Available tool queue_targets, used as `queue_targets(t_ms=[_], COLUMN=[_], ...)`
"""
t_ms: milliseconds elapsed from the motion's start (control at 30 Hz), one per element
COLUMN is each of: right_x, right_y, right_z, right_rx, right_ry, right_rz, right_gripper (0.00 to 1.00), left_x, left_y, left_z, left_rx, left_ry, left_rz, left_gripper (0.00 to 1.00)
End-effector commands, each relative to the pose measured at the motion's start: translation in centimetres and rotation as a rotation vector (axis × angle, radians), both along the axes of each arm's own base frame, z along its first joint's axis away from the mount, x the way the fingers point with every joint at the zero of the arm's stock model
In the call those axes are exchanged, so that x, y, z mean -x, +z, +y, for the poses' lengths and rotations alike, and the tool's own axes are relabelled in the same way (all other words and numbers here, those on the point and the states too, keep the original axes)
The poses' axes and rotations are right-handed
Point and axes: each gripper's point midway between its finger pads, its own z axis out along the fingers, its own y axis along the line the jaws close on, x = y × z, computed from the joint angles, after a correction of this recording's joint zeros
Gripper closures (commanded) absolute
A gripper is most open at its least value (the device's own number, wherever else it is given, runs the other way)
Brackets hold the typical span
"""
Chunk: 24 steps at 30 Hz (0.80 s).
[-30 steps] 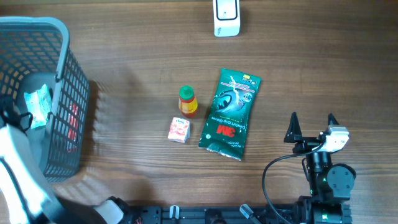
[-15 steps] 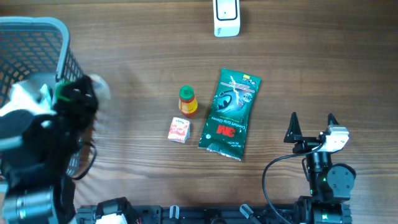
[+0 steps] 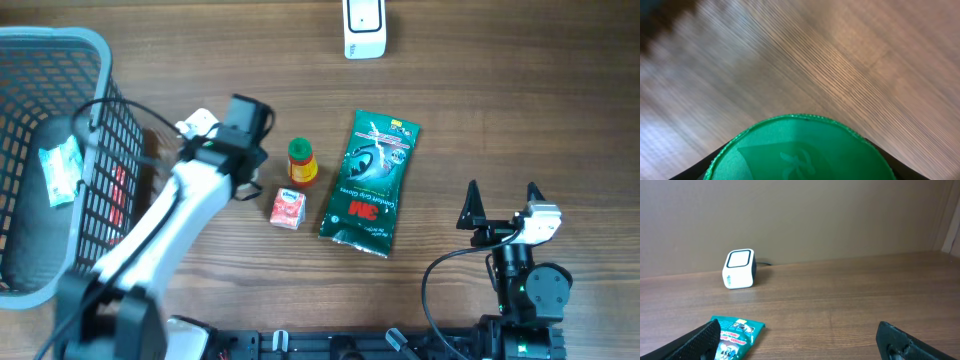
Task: Scan the item barcode
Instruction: 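Grasp the Knorr jar, lift it out and set it on the table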
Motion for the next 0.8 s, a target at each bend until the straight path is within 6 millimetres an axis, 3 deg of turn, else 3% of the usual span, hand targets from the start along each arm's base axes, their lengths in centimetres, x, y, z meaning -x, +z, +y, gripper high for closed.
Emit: queue_targets(t_ms=[0, 100, 267, 433, 500, 600, 667, 767], right_x=[0.0, 0.0, 0.0, 0.0, 0.0, 0.0, 0.0, 0.0], right_y=[0.0, 0.0, 0.0, 0.0, 0.0, 0.0, 0.0, 0.0], right_z=[0.1, 0.1, 0.1, 0.1, 0.1, 0.1, 0.1, 0.1], right_rx=[0.008, 0.008, 0.008, 0.008, 0.008, 0.008, 0.008, 0.008], right_ry=[0.007, 0.007, 0.007, 0.007, 0.007, 0.007, 0.007, 0.007], right_rz=[-0.001, -0.001, -0.001, -0.001, -0.001, -0.001, -0.001, -0.001], right_gripper=[0.00, 0.00, 0.00, 0.00, 0.01, 0.00, 0.00, 0.00], left_x=[-1.0, -1.2, -1.2, -1.0, -1.5, -2.4, -2.5, -1.0], left_y=[-3.5, -5.1, -3.8, -1.3, 1.4, 7.0, 14.2, 22.3], left_z=[-1.2, -2.9, -4.7, -4.1, -4.3, -4.8, -4.2, -1.2], left_rx=[-0.018, -0.055, -0.150, -0.179, -0.171, -0.156, -0.128, -0.080], left_ry=[0.102, 0.056, 0.004, 0.008, -0.032, -0.111, -0.148, -0.088], left_rz=[-0.008, -0.006, -0.092, -0.126, -0.164, -0.267, -0.405, -0.552], left_gripper=[0.44, 0.41, 0.03, 0.00, 0.00, 0.00, 0.00, 0.00])
